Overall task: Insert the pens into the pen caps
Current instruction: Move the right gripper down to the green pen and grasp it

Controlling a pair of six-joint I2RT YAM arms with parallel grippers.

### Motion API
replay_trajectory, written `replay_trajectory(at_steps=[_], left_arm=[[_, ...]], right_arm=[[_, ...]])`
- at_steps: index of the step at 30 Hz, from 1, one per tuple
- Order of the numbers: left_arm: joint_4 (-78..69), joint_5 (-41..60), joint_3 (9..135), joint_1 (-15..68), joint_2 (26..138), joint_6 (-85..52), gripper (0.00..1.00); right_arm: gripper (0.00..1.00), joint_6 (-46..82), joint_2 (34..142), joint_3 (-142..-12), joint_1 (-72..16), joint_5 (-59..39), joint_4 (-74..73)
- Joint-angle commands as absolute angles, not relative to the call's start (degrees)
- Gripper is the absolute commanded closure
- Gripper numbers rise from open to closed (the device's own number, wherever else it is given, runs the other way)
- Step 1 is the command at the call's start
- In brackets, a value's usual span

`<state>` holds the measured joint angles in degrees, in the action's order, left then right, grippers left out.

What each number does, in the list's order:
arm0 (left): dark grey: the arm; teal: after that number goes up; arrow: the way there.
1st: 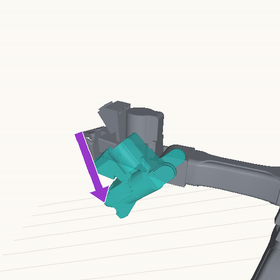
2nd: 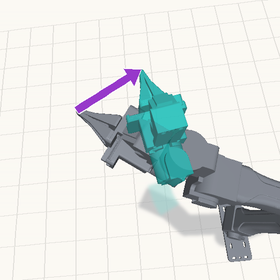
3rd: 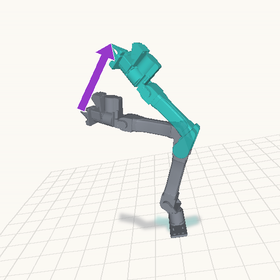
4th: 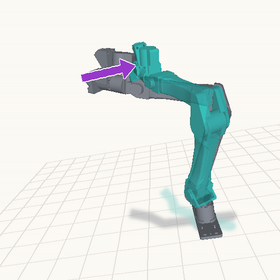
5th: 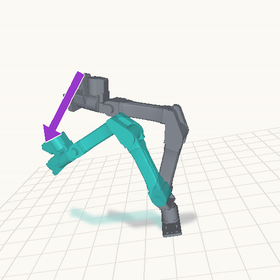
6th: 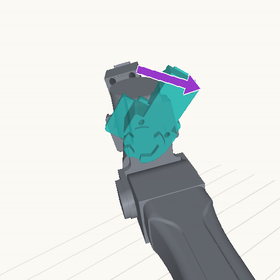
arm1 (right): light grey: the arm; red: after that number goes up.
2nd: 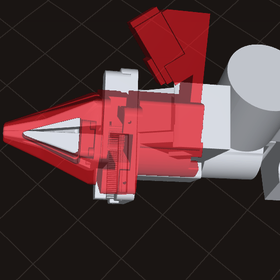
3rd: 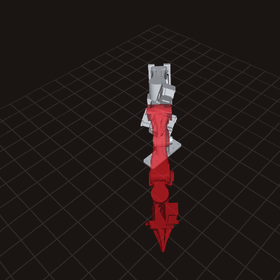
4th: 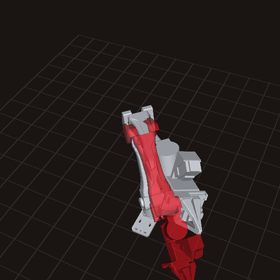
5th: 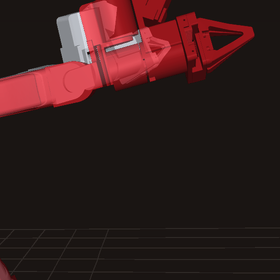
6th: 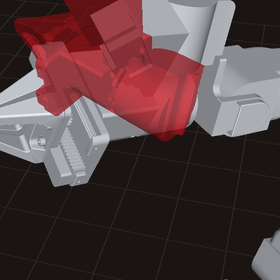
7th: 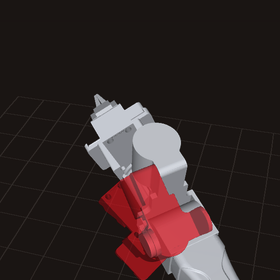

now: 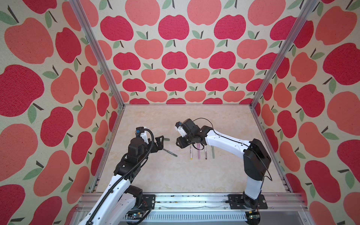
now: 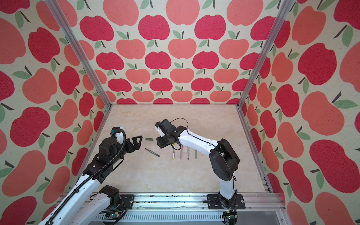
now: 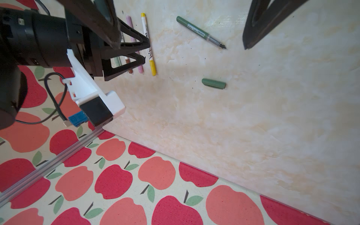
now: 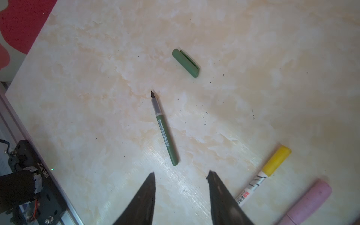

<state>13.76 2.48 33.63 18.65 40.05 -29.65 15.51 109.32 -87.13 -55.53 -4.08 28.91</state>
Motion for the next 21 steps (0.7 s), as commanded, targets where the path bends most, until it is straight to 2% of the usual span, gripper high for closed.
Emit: replay_trajectory(at_steps=[1,9,21], left_arm=[[22.30,-2.45,34.93,17.29,37.67,-32.71,0.01],[25.10,-4.62,32.94,15.66,31.29,-34.10,0.01],[26.19,-5.01,32.26,13.66,29.16,-34.15,0.01]], right_arm=[[0.52,8.69,114.09,-92.07,-57.77,-1.89,33.22],[0.51,4.85,124.29,-102.04,-60.93,1.25,36.77],[0.53,2.42,133.43,-110.02,-62.57,3.77,39.50]])
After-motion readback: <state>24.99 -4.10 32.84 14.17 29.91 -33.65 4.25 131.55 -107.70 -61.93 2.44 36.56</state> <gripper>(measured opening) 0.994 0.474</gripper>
